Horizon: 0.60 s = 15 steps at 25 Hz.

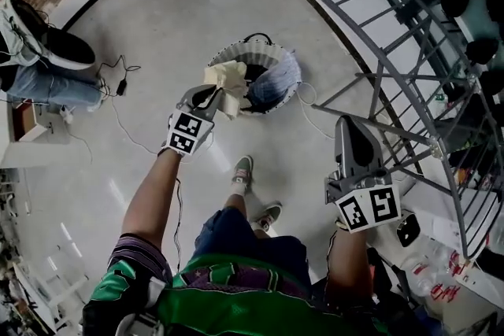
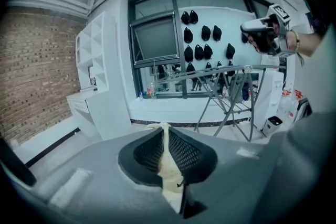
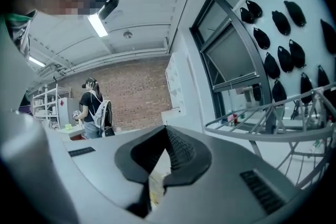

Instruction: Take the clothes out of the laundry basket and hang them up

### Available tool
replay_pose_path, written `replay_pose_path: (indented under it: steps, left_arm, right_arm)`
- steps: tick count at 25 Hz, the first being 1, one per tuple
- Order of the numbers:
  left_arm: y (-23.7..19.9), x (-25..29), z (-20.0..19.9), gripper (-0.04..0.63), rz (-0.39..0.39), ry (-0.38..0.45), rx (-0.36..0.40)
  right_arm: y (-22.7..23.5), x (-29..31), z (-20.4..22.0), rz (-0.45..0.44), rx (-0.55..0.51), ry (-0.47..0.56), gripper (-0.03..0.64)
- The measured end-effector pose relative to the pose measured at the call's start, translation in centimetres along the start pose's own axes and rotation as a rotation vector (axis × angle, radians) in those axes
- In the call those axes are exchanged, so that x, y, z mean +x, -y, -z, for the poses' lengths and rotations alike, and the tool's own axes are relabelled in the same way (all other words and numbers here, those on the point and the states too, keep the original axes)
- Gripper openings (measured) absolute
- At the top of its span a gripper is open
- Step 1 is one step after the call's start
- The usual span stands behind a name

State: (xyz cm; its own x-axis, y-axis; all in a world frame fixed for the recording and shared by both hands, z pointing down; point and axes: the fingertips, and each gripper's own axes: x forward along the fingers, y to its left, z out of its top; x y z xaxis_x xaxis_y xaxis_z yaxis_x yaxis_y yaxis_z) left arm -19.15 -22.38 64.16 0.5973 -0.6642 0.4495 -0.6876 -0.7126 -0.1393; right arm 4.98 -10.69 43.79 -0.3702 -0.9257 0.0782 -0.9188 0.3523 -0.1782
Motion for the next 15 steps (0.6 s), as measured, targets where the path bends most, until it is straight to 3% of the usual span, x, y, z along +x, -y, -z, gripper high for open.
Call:
replay_pose_path:
  steps: [7,15]
  left_arm:
    - [2.8,-5.4,-7.5,0.037,-0.026,0.086,0.042]
    - [5.3,-11.9,-15.9,0.037,-0.073,0.223,0.04]
  right_arm:
    - [-0.4,-5.5,-5.8,0.019,-0.03,0.077,0.0]
    - [-0.8,-12.6,-10.8,0.033,-0.063,0.165,0.001]
